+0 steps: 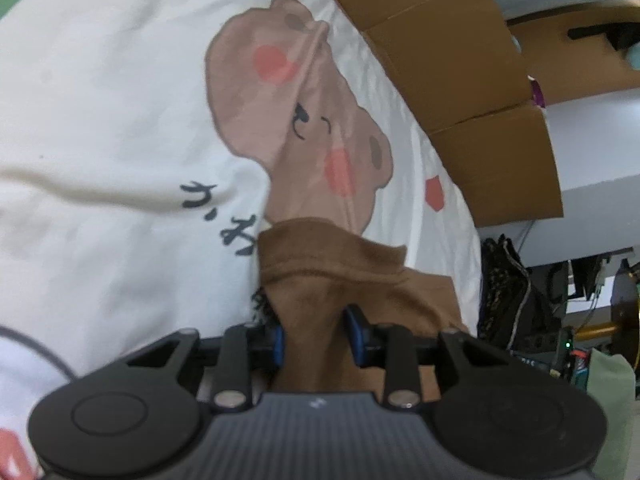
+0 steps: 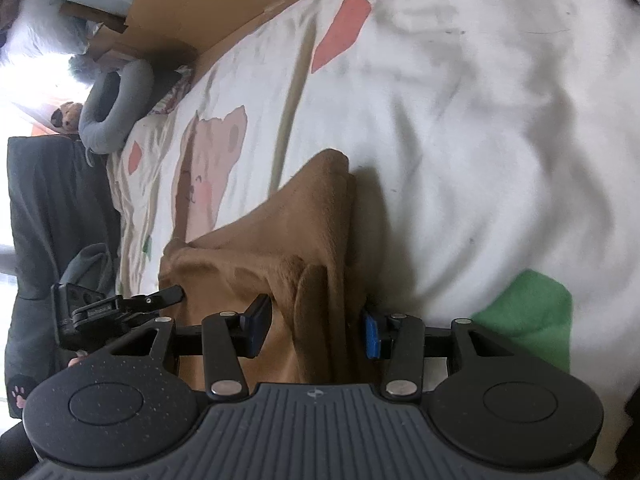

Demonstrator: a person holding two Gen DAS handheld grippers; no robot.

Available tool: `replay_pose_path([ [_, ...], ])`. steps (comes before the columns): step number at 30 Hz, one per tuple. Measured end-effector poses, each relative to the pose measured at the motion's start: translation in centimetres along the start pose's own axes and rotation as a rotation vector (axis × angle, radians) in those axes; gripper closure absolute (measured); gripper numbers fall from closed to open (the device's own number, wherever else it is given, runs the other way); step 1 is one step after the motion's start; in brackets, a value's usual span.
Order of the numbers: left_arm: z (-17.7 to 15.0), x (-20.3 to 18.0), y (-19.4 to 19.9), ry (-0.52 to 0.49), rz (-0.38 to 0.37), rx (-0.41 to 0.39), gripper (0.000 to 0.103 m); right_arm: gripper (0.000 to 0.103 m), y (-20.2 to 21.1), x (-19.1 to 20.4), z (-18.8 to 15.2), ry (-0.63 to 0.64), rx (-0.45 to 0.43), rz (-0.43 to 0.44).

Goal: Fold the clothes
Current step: 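Close both tools on the end of the folded brown shirt, then lift the folded brown shirt off the duvet with both tools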

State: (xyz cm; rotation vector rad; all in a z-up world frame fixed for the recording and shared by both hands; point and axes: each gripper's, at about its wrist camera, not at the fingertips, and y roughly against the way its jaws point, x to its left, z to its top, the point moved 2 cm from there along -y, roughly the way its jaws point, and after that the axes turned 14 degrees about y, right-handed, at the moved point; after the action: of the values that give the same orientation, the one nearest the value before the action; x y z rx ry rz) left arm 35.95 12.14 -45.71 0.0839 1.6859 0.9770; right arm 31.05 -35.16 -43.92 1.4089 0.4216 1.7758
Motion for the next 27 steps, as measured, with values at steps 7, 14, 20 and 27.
replay_pose_path([
  [7, 0.0, 0.6, 0.0, 0.031, -0.049, 0.002, 0.072, 0.052, -0.4, 0.6, -0.2, 0.066, 0.006, 0.006],
  [14, -0.2, 0.2, 0.0, 0.004, -0.009, -0.007, 0.095, 0.084, -0.4, 0.8, -0.2, 0.055, 0.008, -0.042],
  [20, -0.5, -0.9, 0.6, 0.003, 0.047, -0.026, 0.097, 0.087, -0.1, 2.1, 0.0, 0.100, 0.011, -0.104],
  [27, -1.4, -4.2, 1.6, -0.063, 0.169, -0.052, 0.098, 0.089, 0.4, 4.1, 0.0, 0.149, 0.006, -0.190],
])
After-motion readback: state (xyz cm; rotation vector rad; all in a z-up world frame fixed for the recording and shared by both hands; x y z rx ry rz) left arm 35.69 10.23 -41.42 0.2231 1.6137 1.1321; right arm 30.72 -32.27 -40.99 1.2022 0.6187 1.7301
